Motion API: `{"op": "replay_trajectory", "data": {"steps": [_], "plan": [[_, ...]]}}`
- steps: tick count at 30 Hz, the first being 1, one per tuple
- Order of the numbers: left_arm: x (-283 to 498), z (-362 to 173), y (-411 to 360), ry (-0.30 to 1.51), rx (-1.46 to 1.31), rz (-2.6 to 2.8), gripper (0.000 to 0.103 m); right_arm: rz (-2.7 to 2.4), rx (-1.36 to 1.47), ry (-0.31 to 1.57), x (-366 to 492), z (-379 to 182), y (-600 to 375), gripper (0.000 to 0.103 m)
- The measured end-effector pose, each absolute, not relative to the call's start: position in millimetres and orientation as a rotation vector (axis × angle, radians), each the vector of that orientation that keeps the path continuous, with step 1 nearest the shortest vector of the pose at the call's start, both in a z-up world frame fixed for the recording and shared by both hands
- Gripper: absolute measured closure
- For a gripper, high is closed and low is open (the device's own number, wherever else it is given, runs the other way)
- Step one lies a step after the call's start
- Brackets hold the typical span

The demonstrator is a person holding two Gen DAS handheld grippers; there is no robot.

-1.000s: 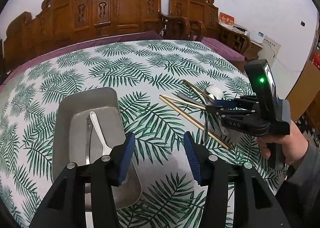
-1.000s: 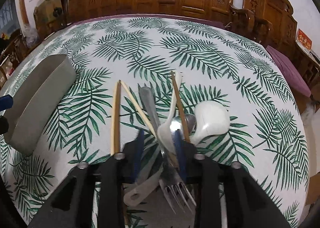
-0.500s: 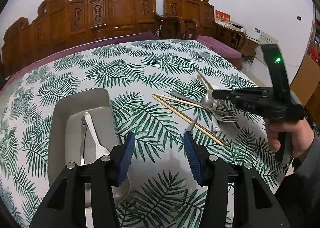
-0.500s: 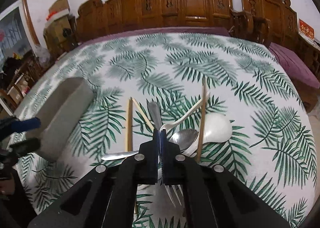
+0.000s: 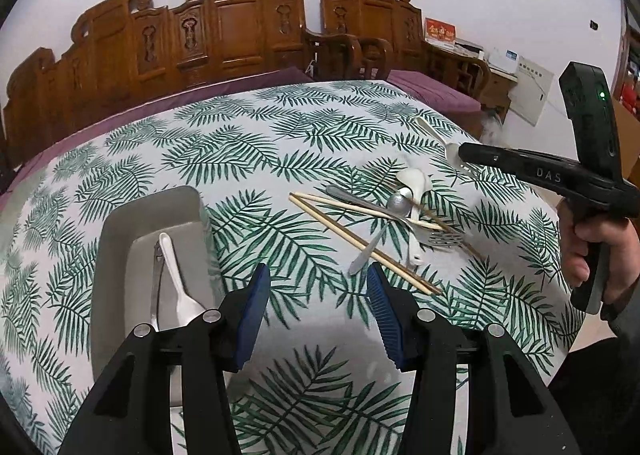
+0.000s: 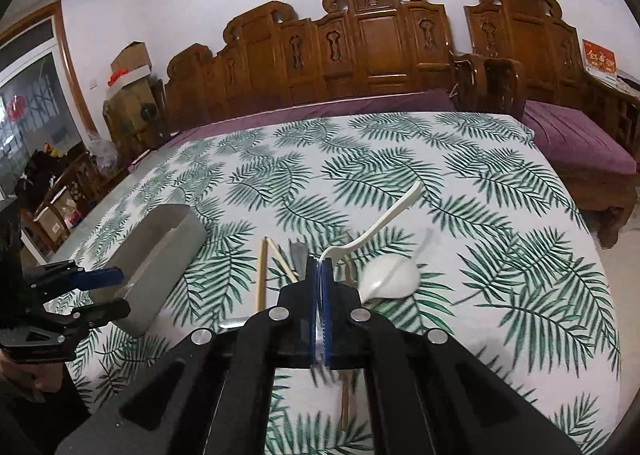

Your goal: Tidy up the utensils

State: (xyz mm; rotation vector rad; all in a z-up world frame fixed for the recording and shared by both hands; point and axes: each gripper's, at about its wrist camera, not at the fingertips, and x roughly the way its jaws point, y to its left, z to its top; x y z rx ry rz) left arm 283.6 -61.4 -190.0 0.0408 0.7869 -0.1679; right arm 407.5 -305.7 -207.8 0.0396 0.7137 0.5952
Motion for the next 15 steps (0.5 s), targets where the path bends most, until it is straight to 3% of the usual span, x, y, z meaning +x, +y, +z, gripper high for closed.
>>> {"op": "replay_trajectory", "data": {"steps": [15], "plan": [[319.7,-202.0,-120.5,0.857,-0.011,-0.198,0.055,0.514,0.013,0.794,413.9,-237.6,-342.0,0.1]]}}
